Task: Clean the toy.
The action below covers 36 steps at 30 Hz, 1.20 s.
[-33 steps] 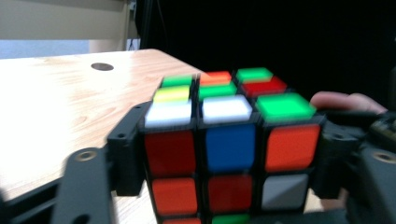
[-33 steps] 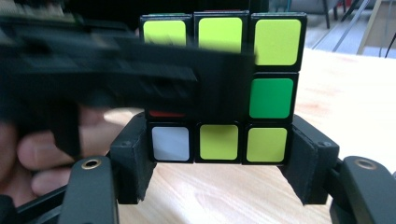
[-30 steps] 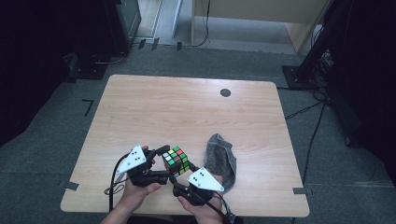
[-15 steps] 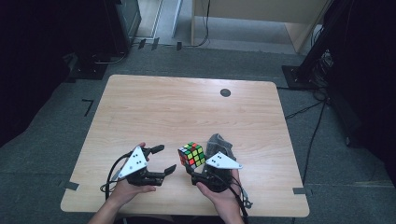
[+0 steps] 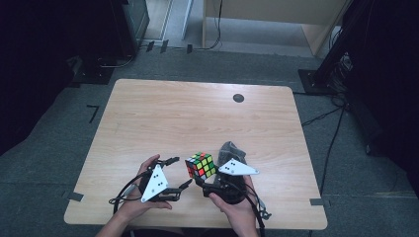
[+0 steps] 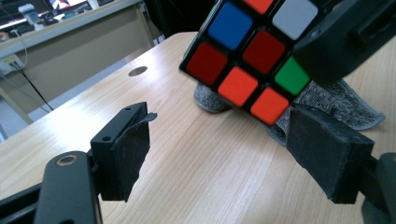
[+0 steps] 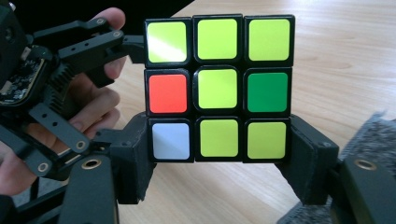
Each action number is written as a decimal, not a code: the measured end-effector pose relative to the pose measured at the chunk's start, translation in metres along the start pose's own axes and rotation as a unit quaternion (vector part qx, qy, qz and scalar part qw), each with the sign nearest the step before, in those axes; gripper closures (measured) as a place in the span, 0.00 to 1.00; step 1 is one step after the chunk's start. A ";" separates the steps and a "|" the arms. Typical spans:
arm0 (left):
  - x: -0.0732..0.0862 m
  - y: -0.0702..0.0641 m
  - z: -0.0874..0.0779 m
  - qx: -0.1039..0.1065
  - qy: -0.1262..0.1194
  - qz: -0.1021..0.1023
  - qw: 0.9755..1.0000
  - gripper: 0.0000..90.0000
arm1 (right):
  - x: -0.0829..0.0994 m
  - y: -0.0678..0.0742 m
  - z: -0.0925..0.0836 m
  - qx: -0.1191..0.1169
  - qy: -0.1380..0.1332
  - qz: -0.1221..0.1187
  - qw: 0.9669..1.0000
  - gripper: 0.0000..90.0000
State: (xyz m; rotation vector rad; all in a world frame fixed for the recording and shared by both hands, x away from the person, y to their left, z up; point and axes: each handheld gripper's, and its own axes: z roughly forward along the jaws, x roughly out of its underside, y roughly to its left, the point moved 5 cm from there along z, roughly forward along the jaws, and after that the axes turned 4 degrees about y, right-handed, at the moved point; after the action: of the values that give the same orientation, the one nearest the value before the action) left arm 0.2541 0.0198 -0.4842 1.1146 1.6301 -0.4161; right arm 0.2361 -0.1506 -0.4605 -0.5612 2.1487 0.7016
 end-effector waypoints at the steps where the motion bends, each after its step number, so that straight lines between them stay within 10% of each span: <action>1: 0.000 -0.001 0.000 0.000 0.001 0.004 1.000 0.24 | 0.000 0.000 0.000 0.002 0.001 0.000 1.000 0.38; 25: 0.008 -0.018 0.006 -0.022 0.022 0.110 0.993 0.36 | 0.008 0.008 0.012 -0.066 0.058 0.031 0.996 0.38; 36: 0.006 -0.008 0.001 -0.012 0.018 0.059 0.998 0.38 | -0.001 -0.003 -0.002 -0.082 -0.002 0.050 0.995 0.19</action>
State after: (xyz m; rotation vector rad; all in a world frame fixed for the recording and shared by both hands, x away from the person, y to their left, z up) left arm 0.2475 0.0179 -0.4921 1.1990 1.5879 -0.3013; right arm 0.2375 -0.1541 -0.4601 -0.5394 2.1404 0.9396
